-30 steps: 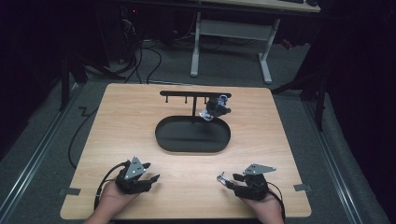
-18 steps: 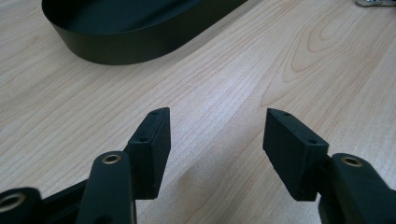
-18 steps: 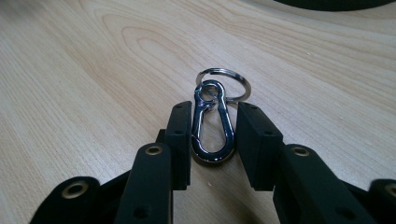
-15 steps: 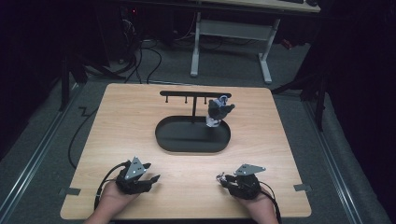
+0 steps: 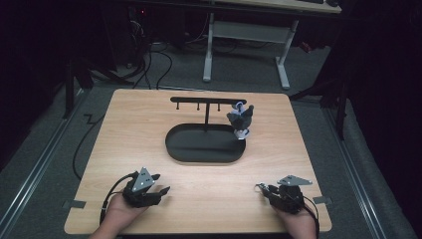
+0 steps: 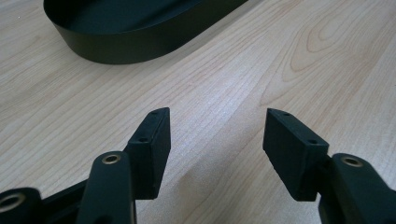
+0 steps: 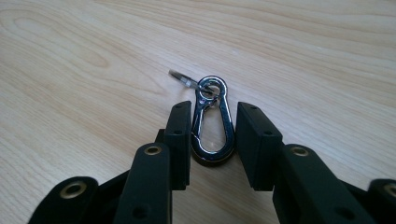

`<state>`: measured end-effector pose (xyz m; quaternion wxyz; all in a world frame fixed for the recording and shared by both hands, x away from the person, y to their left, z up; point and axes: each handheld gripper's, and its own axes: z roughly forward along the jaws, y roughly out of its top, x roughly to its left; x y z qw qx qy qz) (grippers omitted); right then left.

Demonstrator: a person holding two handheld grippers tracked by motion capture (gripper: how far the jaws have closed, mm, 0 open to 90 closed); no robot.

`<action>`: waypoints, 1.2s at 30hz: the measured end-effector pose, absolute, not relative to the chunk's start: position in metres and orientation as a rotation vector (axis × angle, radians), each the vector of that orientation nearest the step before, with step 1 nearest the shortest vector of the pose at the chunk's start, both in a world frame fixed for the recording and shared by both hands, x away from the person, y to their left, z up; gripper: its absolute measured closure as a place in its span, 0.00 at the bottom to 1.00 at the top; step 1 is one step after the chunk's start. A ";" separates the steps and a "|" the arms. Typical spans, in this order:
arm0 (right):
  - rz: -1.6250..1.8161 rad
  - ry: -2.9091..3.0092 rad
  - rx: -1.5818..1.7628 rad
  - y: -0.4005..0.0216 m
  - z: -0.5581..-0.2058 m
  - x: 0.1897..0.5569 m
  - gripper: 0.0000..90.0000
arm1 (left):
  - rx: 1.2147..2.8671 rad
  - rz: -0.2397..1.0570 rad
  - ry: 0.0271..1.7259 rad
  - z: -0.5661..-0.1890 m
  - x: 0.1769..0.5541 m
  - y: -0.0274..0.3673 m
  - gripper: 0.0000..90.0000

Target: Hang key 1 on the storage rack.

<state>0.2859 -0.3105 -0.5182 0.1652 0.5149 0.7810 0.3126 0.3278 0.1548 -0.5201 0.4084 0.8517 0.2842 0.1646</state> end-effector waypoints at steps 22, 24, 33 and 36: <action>0.881 2.227 1.420 -0.305 -0.517 0.297 0.70 | 2.148 0.412 0.714 -0.519 0.328 0.157 0.47; 0.897 2.220 1.419 -0.306 -0.516 0.297 0.74 | 2.148 0.412 0.714 -0.519 0.328 0.157 0.47; 0.928 2.228 1.412 -0.309 -0.511 0.299 0.87 | 2.159 0.414 0.714 -0.521 0.328 0.154 0.47; 0.919 2.236 1.409 -0.309 -0.511 0.299 0.87 | 2.156 0.415 0.711 -0.520 0.328 0.155 0.47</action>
